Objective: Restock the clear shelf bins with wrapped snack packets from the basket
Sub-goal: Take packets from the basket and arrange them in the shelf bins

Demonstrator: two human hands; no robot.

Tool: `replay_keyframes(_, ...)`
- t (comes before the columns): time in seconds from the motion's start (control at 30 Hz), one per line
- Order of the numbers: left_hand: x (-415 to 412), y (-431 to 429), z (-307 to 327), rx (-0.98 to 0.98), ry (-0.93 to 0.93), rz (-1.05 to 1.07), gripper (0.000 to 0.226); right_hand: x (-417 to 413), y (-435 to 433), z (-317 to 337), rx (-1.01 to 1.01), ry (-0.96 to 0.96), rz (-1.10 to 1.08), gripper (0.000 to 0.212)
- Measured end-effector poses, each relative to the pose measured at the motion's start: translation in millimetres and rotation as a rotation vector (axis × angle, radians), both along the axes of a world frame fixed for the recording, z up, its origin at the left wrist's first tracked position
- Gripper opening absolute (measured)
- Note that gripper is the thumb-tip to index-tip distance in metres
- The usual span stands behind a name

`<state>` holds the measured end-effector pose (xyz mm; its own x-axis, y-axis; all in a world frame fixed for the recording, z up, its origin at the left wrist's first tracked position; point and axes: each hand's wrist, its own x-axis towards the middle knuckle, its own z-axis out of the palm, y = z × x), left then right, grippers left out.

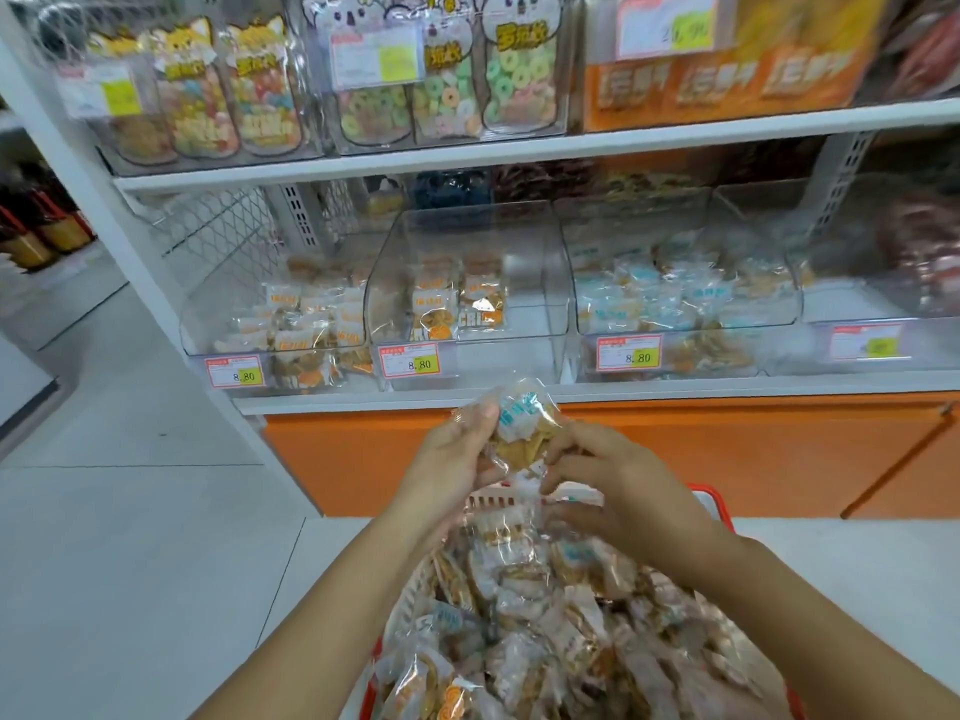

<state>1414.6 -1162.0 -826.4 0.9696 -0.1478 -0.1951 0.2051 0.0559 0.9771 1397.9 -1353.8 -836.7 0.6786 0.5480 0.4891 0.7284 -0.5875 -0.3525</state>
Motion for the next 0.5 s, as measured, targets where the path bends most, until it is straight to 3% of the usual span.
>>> replay_keyframes(0.1, 3, -15, 8, 0.092, -0.056, -0.086, 0.035, -5, -21, 32, 0.150, 0.201, -0.122, 0.029)
replay_keyframes(0.23, 9, -47, 24, 0.177, -0.154, -0.157, 0.025, 4, -50, 69, 0.400, 0.411, -0.318, 0.024)
replay_keyframes(0.3, 15, -63, 31, 0.201, -0.209, -0.172, 0.033, 11, -65, 79, 0.366, 0.556, -0.292, 0.022)
replay_keyframes(0.37, 22, -82, 38, 0.196, -0.261, -0.207, 0.056, 14, -82, 85, 0.423, 0.682, -0.301, 0.014)
replay_keyframes(0.43, 28, -103, 46, 0.170, -0.274, -0.223, 0.064, 15, -99, 90, 0.522, 0.734, -0.369, 0.012)
replay_keyframes(0.5, 34, -124, 50, 0.136, -0.246, -0.245, 0.044, 19, -117, 92, 0.575, 0.665, -0.469, 0.018)
